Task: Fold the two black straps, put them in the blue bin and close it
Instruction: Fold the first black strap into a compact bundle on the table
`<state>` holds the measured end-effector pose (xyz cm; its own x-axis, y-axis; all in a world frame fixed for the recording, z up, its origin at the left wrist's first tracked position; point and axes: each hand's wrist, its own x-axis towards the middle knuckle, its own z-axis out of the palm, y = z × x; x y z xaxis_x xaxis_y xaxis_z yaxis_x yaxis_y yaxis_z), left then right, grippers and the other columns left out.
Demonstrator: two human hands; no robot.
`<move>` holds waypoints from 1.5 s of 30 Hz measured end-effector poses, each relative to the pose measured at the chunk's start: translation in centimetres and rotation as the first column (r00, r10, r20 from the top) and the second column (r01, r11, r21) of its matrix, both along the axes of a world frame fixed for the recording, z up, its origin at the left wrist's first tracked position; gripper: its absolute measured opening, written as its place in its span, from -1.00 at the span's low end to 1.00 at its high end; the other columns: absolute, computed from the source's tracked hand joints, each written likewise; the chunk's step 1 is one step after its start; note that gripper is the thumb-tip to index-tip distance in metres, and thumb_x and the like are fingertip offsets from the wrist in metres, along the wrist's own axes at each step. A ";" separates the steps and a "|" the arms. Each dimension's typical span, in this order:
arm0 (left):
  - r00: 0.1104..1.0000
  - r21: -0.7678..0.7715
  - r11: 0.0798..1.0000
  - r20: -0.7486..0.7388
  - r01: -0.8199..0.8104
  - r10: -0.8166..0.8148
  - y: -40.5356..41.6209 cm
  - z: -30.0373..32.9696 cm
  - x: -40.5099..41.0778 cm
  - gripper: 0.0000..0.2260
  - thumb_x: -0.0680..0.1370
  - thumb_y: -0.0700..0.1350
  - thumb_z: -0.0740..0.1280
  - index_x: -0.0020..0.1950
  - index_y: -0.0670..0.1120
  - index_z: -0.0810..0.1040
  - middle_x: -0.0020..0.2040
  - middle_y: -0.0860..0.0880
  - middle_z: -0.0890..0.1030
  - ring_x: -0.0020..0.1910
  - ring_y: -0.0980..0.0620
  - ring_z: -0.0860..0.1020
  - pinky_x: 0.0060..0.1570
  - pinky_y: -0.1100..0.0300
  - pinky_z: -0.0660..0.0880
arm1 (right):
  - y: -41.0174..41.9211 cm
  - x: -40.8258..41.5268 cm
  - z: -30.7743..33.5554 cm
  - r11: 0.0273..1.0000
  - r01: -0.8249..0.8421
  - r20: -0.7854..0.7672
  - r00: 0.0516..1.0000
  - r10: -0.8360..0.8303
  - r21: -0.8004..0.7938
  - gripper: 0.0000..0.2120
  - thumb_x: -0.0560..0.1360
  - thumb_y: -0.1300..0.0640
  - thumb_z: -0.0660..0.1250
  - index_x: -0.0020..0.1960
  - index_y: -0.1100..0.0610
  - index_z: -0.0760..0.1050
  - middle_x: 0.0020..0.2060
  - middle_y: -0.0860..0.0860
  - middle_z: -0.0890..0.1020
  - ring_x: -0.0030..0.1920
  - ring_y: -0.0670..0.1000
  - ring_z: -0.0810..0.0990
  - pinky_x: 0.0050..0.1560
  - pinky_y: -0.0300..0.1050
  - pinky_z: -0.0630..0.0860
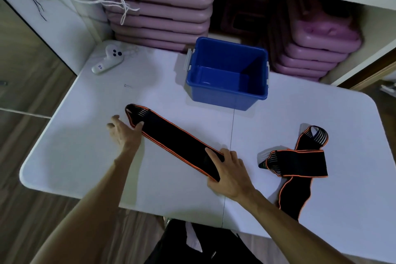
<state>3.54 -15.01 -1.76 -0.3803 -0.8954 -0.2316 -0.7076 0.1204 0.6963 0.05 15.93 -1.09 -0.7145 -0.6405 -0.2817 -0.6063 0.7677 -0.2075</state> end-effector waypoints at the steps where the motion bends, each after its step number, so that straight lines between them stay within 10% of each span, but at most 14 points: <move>1: 0.999 -0.141 0.989 0.032 0.033 -0.029 0.9 0.0 0.0 -0.48 0.44 -0.10 0.44 0.32 -0.18 0.32 0.27 -0.26 0.36 0.20 -0.29 0.39 0.22 -0.11 0.37 | 0.0 0.0 0.0 1.000 0.000 -0.006 1.000 0.000 0.006 -0.22 0.33 -0.11 0.30 0.51 -0.04 0.17 0.19 0.14 0.44 0.08 0.18 0.44 -0.01 0.05 0.49; 4: 0.933 -0.508 0.787 0.119 0.351 -0.339 4.6 -0.2 0.3 -0.68 0.49 -0.17 0.33 0.23 -0.16 0.43 0.16 -0.23 0.45 0.08 -0.26 0.41 0.09 -0.11 0.39 | 0.0 0.1 0.1 1.000 0.005 -0.016 1.000 -0.005 0.018 -0.22 0.31 -0.12 0.30 0.50 -0.03 0.20 0.16 0.15 0.46 0.05 0.18 0.45 -0.07 0.05 0.50; 6: 0.848 -0.490 0.699 0.205 0.521 -0.488 6.5 -1.4 0.4 -0.65 0.55 -0.15 0.27 0.32 -0.21 0.41 0.25 -0.27 0.45 0.19 -0.29 0.42 0.15 -0.14 0.42 | 0.0 0.3 0.1 1.000 0.011 -0.026 1.000 -0.010 0.017 -0.23 0.30 -0.11 0.31 0.48 -0.02 0.24 0.13 0.15 0.48 0.00 0.18 0.47 -0.13 0.05 0.51; 10: 0.797 -0.240 0.771 0.327 0.591 -0.509 6.8 -4.2 0.5 -0.45 0.65 0.01 0.07 0.53 -0.27 0.06 0.55 -0.26 0.07 0.53 -0.23 0.04 0.46 -0.13 0.10 | 0.0 0.3 0.2 1.000 0.004 -0.033 0.999 -0.003 0.013 -0.24 0.28 -0.11 0.32 0.46 -0.01 0.28 0.08 0.14 0.49 -0.04 0.18 0.48 -0.17 0.05 0.51; 19: 0.765 -0.137 0.784 0.372 0.605 -0.525 4.4 -4.2 0.2 -0.37 0.63 0.12 0.00 0.55 -0.21 -0.11 0.58 -0.16 -0.12 0.55 -0.13 -0.14 0.48 -0.20 -0.07 | -0.2 0.4 0.5 0.999 0.002 -0.023 1.000 -0.001 0.035 -0.26 0.27 -0.11 0.32 0.42 0.03 0.29 0.04 0.14 0.48 -0.07 0.19 0.47 -0.16 0.05 0.50; 32: 0.761 -0.323 0.690 0.323 0.647 -0.562 6.8 -2.6 1.8 -0.52 0.60 -0.04 0.21 0.47 -0.21 0.26 0.50 -0.30 0.18 0.50 -0.30 0.12 0.39 -0.23 0.22 | 0.6 0.5 0.0 0.997 -0.036 0.036 0.999 0.038 -0.064 -0.28 0.36 -0.06 0.33 0.48 0.07 0.23 0.19 0.17 0.41 0.10 0.20 0.41 -0.01 0.04 0.56; 37: 0.500 -0.397 0.389 0.229 0.832 -0.835 14.4 -3.2 6.7 -0.61 0.56 -0.04 0.26 0.37 -0.12 0.43 0.40 -0.18 0.38 0.41 -0.17 0.33 0.28 -0.07 0.40 | 0.9 0.5 -0.1 0.993 -0.041 0.050 0.998 0.046 -0.110 -0.26 0.35 -0.02 0.37 0.47 0.11 0.23 0.13 0.16 0.42 0.09 0.19 0.40 0.00 0.03 0.59; 45: 0.505 -0.417 0.380 0.246 0.826 -0.827 15.2 -3.8 7.9 -0.62 0.58 0.01 0.21 0.37 -0.09 0.45 0.37 -0.17 0.45 0.37 -0.15 0.40 0.27 -0.04 0.44 | 1.0 1.2 -0.1 0.984 -0.038 0.198 0.978 0.072 -0.173 -0.07 0.36 -0.25 0.42 0.55 0.10 0.10 0.23 0.14 0.33 0.19 0.16 0.29 0.15 -0.03 0.50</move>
